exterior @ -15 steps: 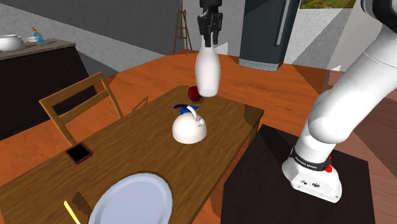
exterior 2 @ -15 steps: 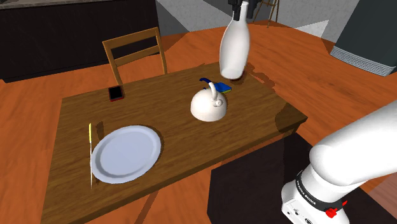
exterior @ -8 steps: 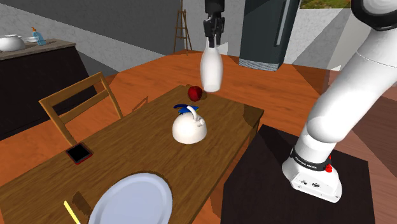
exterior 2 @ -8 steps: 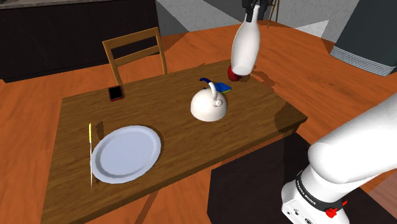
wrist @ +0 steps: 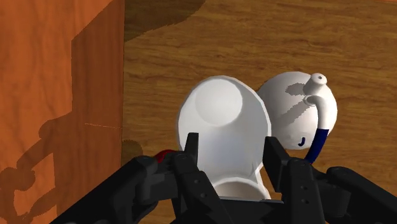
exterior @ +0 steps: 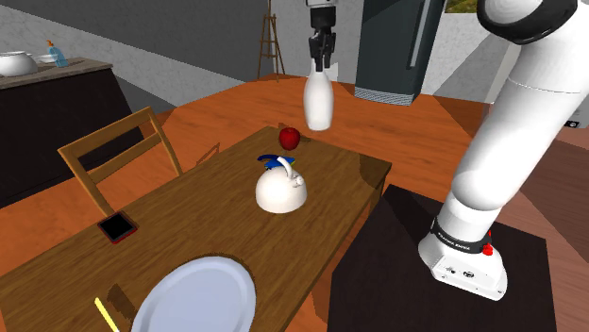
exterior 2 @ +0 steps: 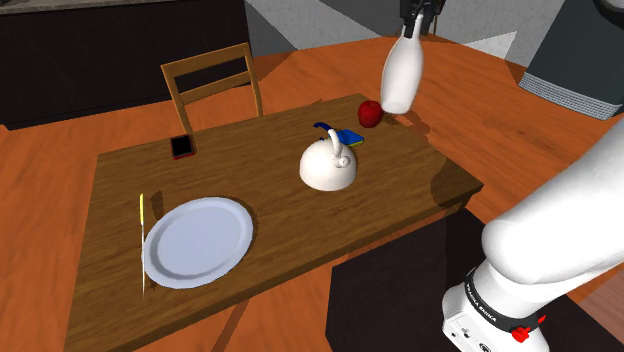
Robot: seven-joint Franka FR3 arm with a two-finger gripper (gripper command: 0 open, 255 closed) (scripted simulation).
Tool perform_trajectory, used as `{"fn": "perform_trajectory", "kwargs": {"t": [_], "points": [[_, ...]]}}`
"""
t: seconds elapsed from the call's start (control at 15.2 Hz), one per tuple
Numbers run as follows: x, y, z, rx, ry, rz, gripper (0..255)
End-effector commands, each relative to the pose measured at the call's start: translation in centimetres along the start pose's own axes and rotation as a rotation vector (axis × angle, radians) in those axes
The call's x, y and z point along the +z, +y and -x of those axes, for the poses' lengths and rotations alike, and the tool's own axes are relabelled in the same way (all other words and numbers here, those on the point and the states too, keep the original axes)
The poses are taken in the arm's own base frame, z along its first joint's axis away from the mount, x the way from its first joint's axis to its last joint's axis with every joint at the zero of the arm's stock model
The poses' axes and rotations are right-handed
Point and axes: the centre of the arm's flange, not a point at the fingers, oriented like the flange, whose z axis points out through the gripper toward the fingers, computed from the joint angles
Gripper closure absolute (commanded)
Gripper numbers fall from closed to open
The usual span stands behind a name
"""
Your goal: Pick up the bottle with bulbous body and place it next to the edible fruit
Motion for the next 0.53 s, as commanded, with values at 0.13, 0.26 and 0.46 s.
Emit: {"fn": "perform_trajectory", "kwargs": {"t": [0.13,0.26,0.46], "points": [[1.6,4.8,-2.0,-0.001,0.001,0.001,255],[2.2,7.2,-2.8,-0.001,0.001,0.001,255],[3.5,10.0,-3.9,-0.001,0.001,0.001,255]]}}
